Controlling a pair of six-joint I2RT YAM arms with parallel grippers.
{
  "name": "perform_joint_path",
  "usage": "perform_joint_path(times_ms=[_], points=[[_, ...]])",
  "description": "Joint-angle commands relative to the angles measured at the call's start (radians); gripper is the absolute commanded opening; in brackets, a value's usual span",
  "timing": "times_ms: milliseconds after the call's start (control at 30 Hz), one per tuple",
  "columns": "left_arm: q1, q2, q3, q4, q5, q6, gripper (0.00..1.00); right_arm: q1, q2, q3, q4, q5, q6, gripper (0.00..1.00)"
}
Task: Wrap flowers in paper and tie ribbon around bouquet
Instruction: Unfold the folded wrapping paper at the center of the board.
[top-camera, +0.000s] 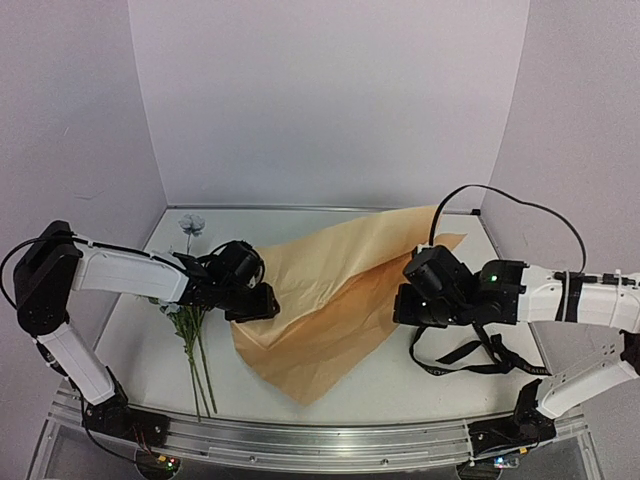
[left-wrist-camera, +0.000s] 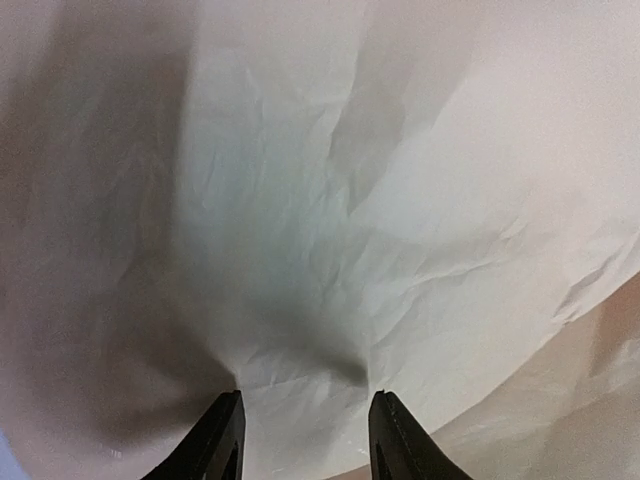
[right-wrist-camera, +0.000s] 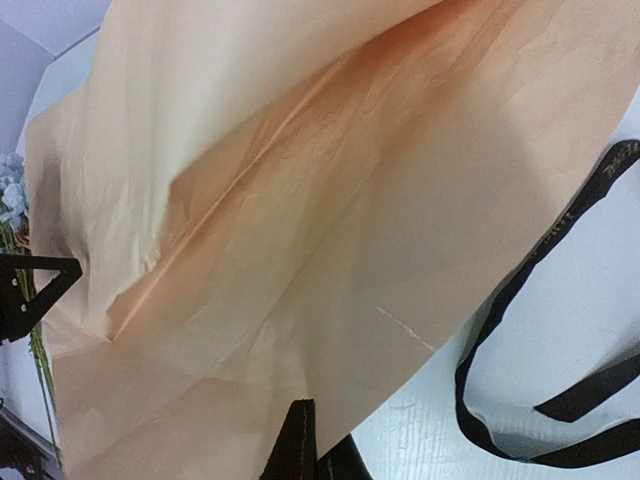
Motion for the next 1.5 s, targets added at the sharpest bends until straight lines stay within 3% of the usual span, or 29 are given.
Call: perform_joint_path(times_ms=[0,200,400,600,967,1133,1467], points=[[0.01,-0.052,-0.042,0.062,-0.032,-0.042,0.45,0.006,0.01,0.135,-0.226,0.046,-0.168,0.0],[0.015,-0.064,-0.06,0.08,-0.031,-0.048,0.46,0.006,0.033,0.19,-0.298,0.059,-0.243,0.0],[0.015,-0.037,-0.069,0.106,-0.004,-0.051,0.46,-0.002,0.021,0.141,-0.296,0.073,-0.314,0.0],[0.015,-0.011,-0.062,0.113,0.002,-0.049,0.45,-0.046,-0.028,0.047,-0.268,0.026,-0.284,0.0],[0.015,0.07,-0.066,0.128,-0.017,-0.057,0.39,-0.179,-0.017,-0.186,-0.004,-0.152,-0.267,0.0],[0.021,0.108,-0.075,0.123,-0.049,-0.074,0.37,-0.228,0.053,-0.182,0.051,-0.201,-0.285,0.0],[0.066,0.106,-0.183,0.115,-0.094,-0.194,0.25,-0.234,0.156,-0.057,0.039,-0.225,-0.341,0.0]])
